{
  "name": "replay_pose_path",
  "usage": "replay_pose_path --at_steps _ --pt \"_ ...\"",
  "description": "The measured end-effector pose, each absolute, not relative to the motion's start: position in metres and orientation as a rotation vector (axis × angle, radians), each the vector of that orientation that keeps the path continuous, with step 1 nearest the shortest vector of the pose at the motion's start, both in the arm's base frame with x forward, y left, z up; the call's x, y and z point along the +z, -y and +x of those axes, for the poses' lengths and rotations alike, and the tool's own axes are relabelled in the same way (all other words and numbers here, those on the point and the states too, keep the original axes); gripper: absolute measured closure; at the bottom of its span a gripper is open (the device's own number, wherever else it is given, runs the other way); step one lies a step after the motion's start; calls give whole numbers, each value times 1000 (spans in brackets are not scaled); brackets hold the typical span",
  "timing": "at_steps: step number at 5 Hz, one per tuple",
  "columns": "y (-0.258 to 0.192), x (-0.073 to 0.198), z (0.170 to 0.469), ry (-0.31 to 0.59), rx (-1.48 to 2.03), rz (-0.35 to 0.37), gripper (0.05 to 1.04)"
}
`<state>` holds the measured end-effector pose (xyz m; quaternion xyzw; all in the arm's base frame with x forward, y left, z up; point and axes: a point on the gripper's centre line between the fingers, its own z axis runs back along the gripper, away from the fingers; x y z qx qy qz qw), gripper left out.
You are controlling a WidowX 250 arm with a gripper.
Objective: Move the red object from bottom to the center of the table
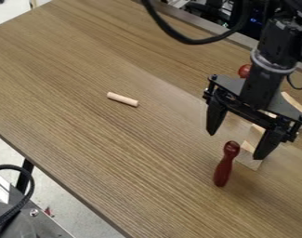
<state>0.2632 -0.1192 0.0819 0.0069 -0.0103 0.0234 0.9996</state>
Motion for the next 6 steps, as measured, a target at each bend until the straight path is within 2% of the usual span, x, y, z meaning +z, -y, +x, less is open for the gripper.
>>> replay_pose_path --at_steps 2,3,5,6 --pt "116 77 259 -8 46 22 724" --pt "116 76 259 -9 46 24 815" --pt "109 77 257 -24 55 55 816" --pt "99 88 265 -14 97 91 816"
